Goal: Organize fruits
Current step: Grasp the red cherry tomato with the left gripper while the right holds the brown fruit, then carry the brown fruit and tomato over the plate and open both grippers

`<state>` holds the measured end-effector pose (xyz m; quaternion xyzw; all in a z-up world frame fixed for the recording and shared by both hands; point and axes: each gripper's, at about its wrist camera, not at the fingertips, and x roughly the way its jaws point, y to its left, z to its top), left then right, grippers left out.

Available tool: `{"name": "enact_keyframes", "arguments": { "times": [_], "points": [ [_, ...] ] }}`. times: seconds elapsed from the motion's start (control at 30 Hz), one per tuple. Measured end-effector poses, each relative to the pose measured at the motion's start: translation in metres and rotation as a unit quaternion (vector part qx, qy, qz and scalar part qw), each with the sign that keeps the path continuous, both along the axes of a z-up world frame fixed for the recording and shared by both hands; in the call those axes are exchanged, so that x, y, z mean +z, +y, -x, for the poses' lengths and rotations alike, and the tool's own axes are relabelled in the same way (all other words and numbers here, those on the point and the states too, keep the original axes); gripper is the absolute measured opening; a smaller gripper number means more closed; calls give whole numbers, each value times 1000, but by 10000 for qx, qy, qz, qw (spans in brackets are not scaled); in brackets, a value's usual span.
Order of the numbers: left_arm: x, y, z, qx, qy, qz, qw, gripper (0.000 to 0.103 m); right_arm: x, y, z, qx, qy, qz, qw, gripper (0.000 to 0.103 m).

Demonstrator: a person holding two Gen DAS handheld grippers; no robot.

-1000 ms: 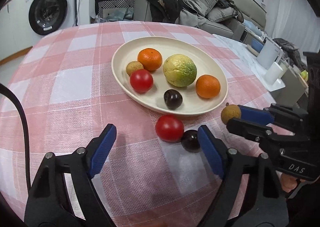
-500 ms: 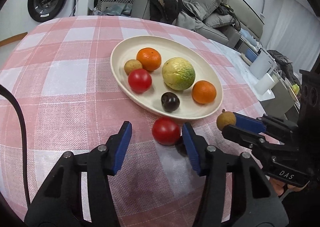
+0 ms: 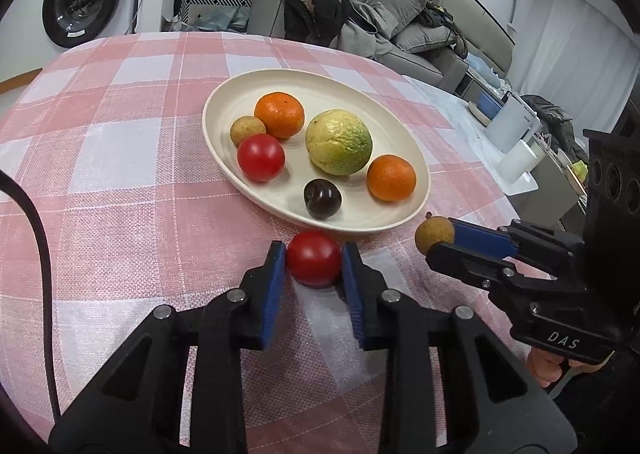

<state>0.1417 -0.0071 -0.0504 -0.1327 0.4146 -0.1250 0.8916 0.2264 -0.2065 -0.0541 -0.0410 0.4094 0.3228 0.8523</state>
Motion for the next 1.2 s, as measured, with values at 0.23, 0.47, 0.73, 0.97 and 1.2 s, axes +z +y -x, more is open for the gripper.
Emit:
{"name": "enact_keyframes", "arguments": {
  "times": [0.23,0.47,0.73,0.97,1.2],
  "points": [
    [5,2,6,91,-109,-77,9999,24,1,-2,-2,-22,-21,-26,10000,29],
    [11,2,9,79,-198,-270,9994,16,0,-2,-3,-35,-30,-25,10000,29],
    [6,2,9,59,-79,-269,9996,27,3,-1,0,-9,-59,-12,10000,29],
    [-1,0,5,92,23,-325,9994,32,2,-3,0,-20,-50,-7,10000,29],
    [-5,3,1,59,102,-145,9998,32,2,-3,-1,-29,-31,0,10000,29]
  ]
}}
